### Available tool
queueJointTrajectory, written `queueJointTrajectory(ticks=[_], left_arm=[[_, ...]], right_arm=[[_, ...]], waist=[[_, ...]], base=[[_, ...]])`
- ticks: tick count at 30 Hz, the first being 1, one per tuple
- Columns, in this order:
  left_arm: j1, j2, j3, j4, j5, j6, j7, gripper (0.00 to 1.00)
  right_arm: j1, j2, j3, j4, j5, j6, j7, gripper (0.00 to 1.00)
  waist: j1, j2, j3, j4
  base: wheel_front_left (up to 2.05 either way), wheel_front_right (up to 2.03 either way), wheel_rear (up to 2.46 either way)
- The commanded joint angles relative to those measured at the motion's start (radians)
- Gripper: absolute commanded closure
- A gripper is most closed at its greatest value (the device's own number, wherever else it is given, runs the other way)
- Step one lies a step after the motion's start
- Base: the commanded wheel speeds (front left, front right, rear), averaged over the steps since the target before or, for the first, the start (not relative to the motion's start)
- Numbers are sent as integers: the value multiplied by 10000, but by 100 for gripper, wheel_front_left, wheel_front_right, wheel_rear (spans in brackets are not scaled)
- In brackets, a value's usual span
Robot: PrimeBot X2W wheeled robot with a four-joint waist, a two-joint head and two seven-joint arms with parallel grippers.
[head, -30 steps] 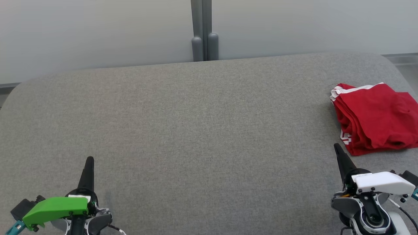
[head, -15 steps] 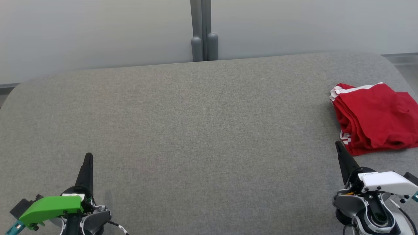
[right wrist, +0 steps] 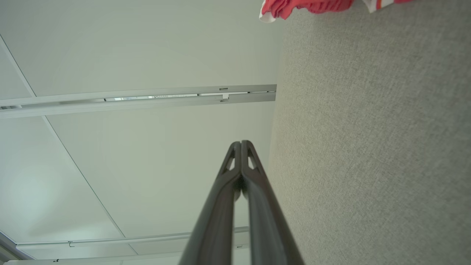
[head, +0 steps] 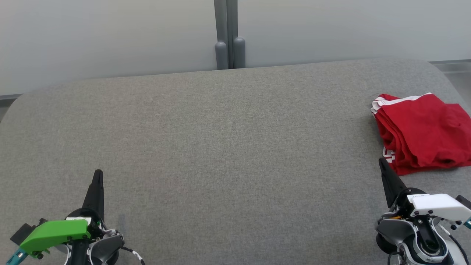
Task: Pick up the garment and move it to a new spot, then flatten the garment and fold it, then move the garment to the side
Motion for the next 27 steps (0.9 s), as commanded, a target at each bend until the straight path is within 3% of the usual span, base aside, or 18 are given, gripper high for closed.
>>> queueJointTrajectory(ticks=[1,27], left_arm=[[-134,66,31,-32,-22,-51,60,100],[-132,66,29,-33,-17,-50,59,100]], right_arm=[[127,-41,-28,-45,56,4,30,100],[124,-41,-25,-43,55,4,29,100]], waist=[[0,0,0,0],[0,0,0,0]], base=[[0,0,0],[0,0,0]])
